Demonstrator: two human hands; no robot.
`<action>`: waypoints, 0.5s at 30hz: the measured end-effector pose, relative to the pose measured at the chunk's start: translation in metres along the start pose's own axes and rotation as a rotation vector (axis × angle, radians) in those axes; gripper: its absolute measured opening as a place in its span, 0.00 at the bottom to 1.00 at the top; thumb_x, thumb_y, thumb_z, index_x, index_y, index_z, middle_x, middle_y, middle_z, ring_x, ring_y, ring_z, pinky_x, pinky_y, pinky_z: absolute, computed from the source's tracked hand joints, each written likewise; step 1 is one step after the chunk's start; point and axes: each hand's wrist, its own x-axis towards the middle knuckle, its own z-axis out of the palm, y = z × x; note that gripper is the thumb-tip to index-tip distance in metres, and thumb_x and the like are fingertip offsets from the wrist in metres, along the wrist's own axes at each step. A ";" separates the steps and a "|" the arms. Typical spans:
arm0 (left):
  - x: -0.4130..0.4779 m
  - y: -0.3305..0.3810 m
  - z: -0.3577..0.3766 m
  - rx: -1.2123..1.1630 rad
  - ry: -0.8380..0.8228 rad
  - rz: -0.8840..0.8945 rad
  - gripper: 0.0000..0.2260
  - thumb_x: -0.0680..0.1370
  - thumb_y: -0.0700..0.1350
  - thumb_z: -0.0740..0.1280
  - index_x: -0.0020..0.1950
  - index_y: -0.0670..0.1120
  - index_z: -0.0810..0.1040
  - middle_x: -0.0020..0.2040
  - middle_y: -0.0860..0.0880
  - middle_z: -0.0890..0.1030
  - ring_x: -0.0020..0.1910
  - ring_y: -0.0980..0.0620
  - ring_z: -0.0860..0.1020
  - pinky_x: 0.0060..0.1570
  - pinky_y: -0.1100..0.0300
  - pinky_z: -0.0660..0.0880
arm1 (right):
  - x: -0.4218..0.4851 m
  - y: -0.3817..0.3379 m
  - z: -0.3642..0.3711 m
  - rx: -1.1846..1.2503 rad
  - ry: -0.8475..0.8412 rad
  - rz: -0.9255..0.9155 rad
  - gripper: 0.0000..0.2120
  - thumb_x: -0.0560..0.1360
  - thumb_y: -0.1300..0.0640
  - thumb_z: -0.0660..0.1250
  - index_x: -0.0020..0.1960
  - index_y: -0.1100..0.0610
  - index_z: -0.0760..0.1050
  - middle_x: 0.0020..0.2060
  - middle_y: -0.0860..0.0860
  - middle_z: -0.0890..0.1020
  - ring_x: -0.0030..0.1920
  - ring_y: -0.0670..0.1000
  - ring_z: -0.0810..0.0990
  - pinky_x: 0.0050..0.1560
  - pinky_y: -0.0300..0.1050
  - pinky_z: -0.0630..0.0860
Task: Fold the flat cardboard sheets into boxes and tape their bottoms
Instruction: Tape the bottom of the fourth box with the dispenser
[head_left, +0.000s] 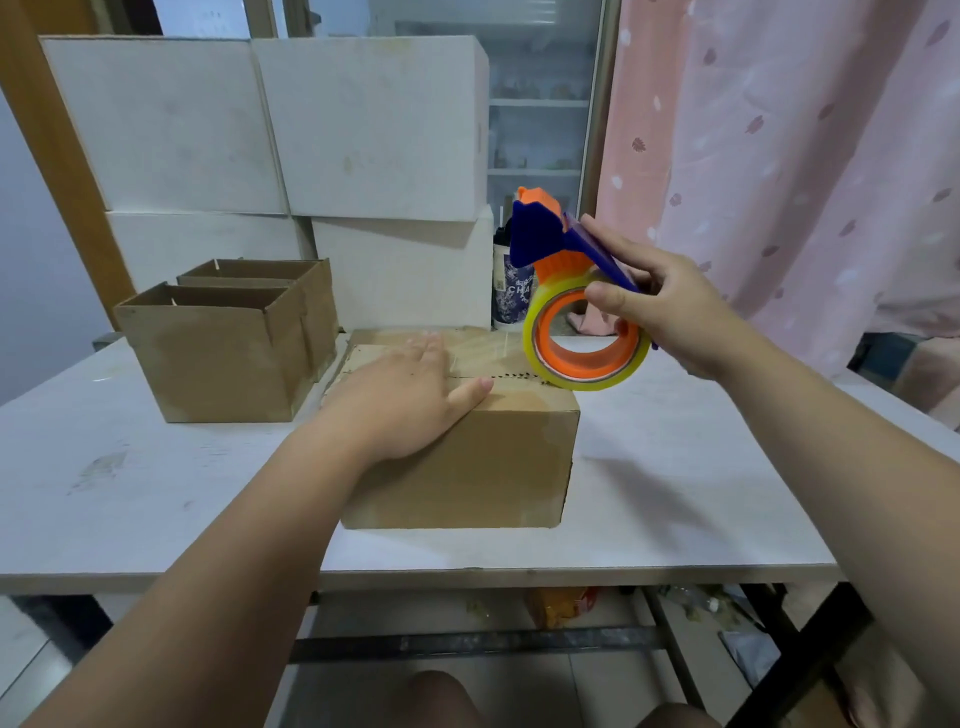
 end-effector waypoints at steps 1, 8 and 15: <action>0.000 0.000 -0.001 0.004 -0.017 0.006 0.37 0.75 0.68 0.44 0.75 0.43 0.55 0.76 0.46 0.58 0.73 0.48 0.59 0.68 0.51 0.60 | 0.000 -0.001 0.000 -0.009 -0.012 -0.005 0.25 0.65 0.42 0.71 0.59 0.27 0.68 0.51 0.35 0.80 0.44 0.37 0.80 0.40 0.30 0.74; 0.002 0.002 -0.004 0.025 -0.048 0.011 0.39 0.74 0.69 0.43 0.76 0.44 0.57 0.77 0.46 0.54 0.75 0.48 0.56 0.71 0.53 0.56 | 0.001 -0.002 -0.004 -0.044 -0.026 -0.010 0.26 0.66 0.43 0.70 0.62 0.32 0.69 0.50 0.35 0.80 0.44 0.38 0.79 0.39 0.32 0.75; 0.000 0.002 -0.002 0.022 -0.047 0.010 0.38 0.75 0.68 0.42 0.77 0.44 0.51 0.78 0.47 0.52 0.76 0.50 0.53 0.72 0.54 0.53 | -0.006 0.000 -0.011 -0.052 -0.018 0.015 0.23 0.65 0.43 0.71 0.59 0.32 0.71 0.48 0.31 0.81 0.51 0.37 0.80 0.42 0.29 0.74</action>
